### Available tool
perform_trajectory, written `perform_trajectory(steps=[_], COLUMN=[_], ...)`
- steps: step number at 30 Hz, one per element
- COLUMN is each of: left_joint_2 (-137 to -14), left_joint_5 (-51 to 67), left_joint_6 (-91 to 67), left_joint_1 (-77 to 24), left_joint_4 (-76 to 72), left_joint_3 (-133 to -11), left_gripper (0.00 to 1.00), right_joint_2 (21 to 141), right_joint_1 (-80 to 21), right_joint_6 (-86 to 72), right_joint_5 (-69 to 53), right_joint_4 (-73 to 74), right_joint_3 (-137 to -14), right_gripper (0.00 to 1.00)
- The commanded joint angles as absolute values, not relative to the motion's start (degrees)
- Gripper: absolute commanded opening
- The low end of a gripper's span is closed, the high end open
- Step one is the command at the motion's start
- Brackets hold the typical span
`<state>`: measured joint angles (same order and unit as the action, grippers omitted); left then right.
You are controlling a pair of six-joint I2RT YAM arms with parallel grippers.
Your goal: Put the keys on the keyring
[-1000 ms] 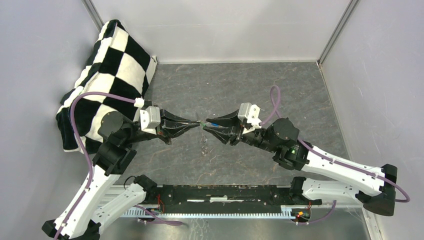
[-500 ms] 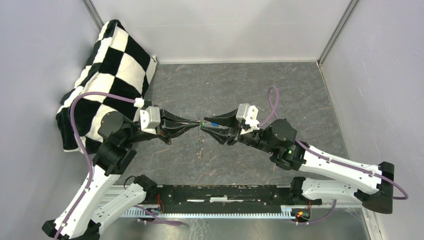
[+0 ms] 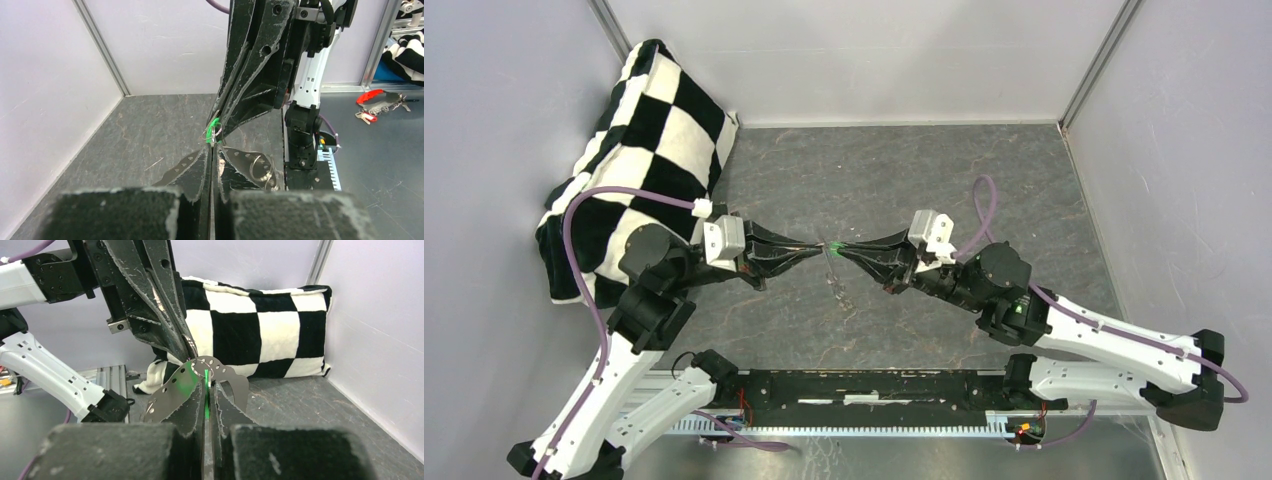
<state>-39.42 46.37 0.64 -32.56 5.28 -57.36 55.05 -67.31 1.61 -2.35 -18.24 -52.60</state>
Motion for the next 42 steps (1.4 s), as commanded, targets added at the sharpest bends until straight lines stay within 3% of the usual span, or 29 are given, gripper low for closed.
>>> perform_trajectory(steps=[1, 17, 32, 42], left_joint_2=[-38.9, -40.5, -41.5, -41.5], left_joint_5=[45.4, 48.0, 52.7, 52.3], left_joint_6=[4.3, 2.9, 3.9, 4.4], left_joint_1=[-32.4, -32.5, -32.5, -32.5], left_joint_4=[4.7, 4.5, 8.4, 9.2], left_joint_3=[-59.1, -60.4, -61.4, -61.6], left_gripper=[0.02, 0.02, 0.02, 0.02], right_joint_2=[53.4, 57.4, 55.3, 58.0], right_joint_1=[-67.8, -68.1, -68.1, -68.1], right_joint_6=[1.9, 4.9, 8.6, 8.7], right_joint_5=[-2.5, -10.6, -6.0, -9.4], right_joint_4=[-15.1, -7.5, -7.8, -6.9], right_joint_3=[-52.3, -59.0, -61.3, -63.9], right_gripper=[0.04, 0.08, 0.07, 0.08])
